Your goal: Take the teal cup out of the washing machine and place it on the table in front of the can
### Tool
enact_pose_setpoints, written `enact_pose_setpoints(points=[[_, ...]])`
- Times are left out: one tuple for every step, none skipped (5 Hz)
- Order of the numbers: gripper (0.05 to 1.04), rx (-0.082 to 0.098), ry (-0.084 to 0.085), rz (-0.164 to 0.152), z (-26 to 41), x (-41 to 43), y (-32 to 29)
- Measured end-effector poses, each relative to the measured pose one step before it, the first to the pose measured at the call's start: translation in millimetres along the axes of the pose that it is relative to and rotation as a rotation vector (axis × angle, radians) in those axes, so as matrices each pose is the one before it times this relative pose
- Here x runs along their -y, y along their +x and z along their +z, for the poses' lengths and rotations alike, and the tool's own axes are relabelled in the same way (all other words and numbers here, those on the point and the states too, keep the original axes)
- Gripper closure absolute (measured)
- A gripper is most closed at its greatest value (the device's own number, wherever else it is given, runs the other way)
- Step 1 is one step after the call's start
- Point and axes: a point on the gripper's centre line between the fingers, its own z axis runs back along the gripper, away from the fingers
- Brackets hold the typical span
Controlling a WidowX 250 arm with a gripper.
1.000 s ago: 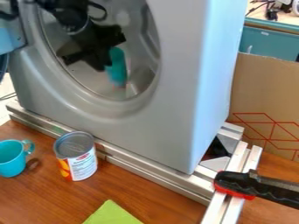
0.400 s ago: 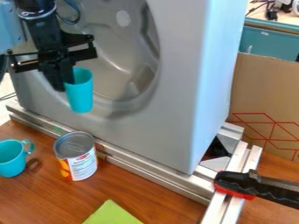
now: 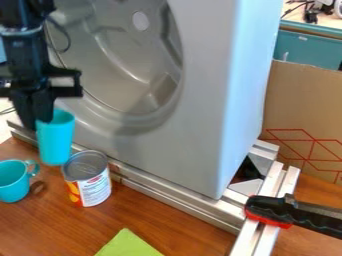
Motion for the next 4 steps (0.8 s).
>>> enact_pose_setpoints(points=[[0.991, 0.0361, -0.0413, -0.102, -18.15, -4.34, -3.55], [0.991, 0.1009, -0.0637, -0.1352, -18.25, -6.35, 1.63], [0.991, 0.1348, -0.0151, -0.104, -23.28, -8.22, -0.52], [0.991, -0.0274, -0.0622, -0.0223, -27.67, 2.79, -2.19]])
